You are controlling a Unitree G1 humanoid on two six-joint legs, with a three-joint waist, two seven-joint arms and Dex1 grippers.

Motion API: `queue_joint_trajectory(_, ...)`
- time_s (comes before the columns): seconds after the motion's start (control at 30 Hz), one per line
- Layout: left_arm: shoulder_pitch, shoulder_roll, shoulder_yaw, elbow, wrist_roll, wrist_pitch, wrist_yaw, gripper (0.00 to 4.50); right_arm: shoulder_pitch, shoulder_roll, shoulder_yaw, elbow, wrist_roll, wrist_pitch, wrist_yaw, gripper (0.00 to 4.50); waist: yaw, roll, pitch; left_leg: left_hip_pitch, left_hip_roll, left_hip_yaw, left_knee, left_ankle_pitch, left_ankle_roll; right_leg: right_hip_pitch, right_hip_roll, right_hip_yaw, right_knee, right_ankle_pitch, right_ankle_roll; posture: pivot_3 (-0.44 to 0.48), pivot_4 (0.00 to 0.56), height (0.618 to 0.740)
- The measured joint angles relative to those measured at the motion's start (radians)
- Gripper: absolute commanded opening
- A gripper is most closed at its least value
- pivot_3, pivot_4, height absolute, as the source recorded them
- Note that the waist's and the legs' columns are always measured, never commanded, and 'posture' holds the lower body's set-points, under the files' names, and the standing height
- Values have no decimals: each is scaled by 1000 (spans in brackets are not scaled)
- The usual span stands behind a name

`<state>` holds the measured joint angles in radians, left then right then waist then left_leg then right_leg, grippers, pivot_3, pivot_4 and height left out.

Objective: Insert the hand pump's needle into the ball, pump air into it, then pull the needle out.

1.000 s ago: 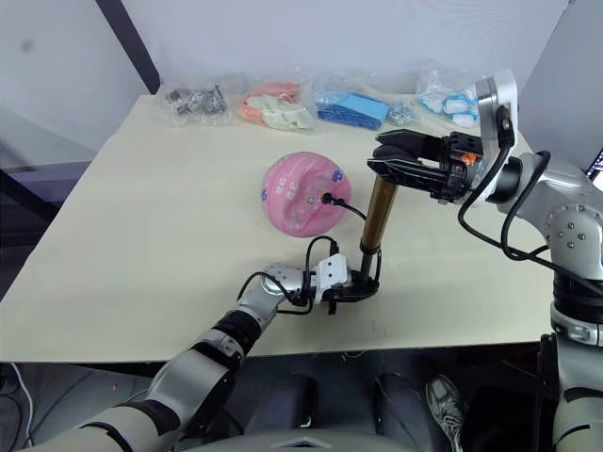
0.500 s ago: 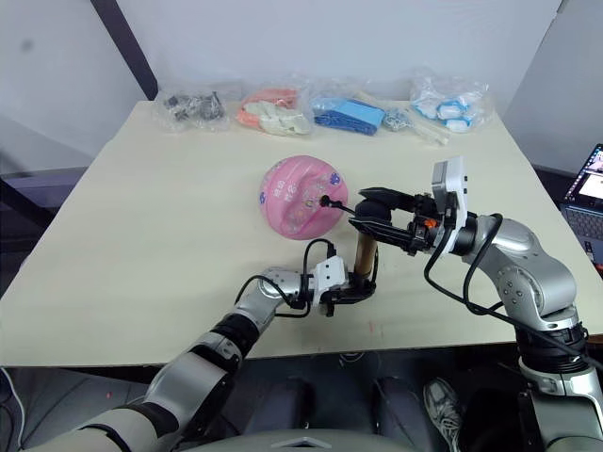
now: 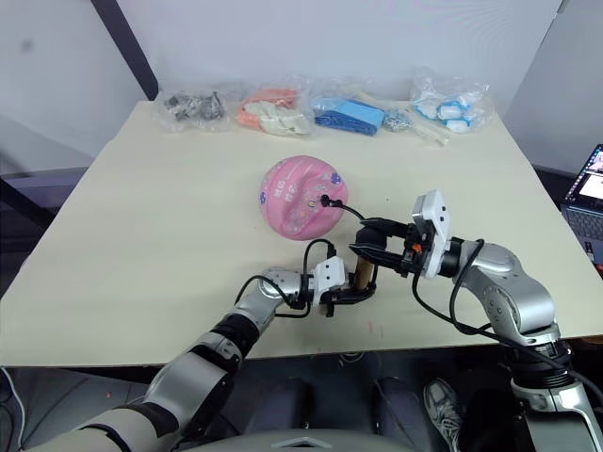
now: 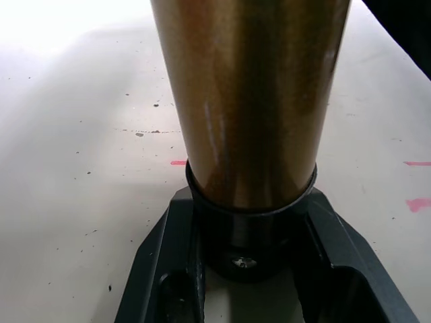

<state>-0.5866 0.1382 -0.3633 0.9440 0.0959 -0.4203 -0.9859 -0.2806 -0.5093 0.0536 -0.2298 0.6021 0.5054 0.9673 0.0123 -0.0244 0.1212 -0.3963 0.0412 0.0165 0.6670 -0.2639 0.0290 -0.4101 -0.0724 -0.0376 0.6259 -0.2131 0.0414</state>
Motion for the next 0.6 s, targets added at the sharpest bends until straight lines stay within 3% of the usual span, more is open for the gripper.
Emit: queue_joint_trajectory(0.6,-9,-8,0,6,0,-4,-3,1122,-188,-99,-102,-30,131,125,40,2092,2,4,12,-3,-1,0,1,0,0,-2,-1,0,0,1,0,0,150,740)
